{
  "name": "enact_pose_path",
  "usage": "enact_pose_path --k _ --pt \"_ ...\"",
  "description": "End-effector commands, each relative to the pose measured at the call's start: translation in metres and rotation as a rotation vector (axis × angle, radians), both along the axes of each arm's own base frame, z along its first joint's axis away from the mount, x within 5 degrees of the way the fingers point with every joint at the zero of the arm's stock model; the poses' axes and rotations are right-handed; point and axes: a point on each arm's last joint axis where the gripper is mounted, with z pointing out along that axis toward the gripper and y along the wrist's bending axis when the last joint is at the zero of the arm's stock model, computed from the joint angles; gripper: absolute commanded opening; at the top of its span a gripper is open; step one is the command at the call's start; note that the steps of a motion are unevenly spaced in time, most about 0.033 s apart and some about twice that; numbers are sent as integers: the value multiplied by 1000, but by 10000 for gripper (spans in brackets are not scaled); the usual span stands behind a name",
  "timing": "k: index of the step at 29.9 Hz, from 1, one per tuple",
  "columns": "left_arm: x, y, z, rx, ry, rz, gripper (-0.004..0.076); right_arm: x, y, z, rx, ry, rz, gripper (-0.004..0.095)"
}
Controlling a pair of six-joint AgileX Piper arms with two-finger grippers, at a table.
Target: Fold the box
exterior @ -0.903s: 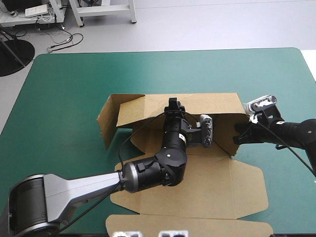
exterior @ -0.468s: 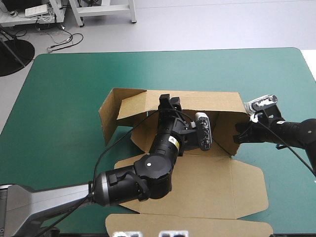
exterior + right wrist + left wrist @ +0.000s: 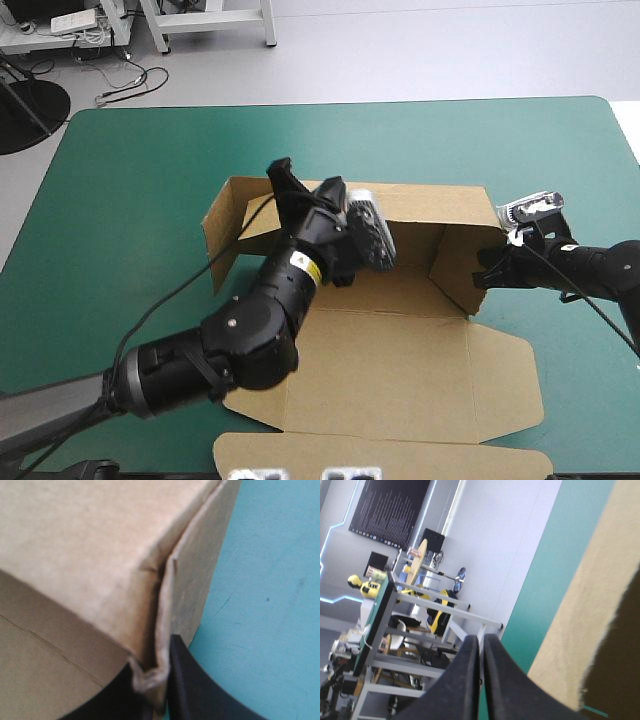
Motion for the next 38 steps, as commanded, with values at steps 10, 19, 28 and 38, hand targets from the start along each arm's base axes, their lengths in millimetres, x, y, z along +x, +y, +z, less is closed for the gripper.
enact_pose_path --k 10,19,28,38 --pt "98 131 79 -484 79 369 -1 -2 2 12 66 33 -48 0" --pt "114 234 73 -732 246 683 -1 2 5 48 128 55 -44 0" --pt "111 288 57 -903 472 760 -1 21 9 65 112 281 -32 0" --pt "105 292 49 -906 603 768 -1 84 66 33 -98 272 15 20"
